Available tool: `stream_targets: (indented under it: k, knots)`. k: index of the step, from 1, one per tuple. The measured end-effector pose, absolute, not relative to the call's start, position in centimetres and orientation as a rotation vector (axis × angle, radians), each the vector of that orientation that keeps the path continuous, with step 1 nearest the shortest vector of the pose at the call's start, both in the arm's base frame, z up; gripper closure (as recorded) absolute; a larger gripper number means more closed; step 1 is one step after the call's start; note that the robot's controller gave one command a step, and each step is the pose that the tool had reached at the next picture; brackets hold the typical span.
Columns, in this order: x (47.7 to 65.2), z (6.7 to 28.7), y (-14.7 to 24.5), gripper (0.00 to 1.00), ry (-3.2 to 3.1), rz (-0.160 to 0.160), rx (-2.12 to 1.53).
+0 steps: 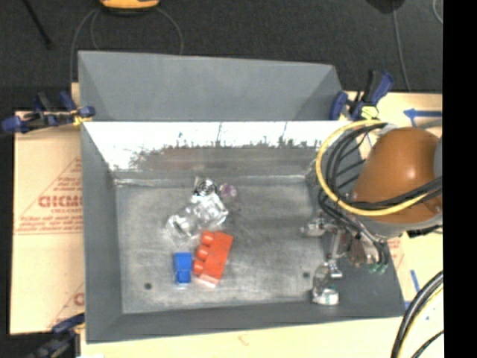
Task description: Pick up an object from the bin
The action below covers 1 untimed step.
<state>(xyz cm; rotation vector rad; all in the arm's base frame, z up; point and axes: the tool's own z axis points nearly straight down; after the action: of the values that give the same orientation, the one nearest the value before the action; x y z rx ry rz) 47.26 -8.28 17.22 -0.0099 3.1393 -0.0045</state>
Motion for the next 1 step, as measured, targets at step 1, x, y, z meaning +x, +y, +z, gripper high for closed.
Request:
stream_targets:
  k: [1]
  knots:
    - [49.20,7.22,-14.43,0.00,3.111,-0.004,-0.358]
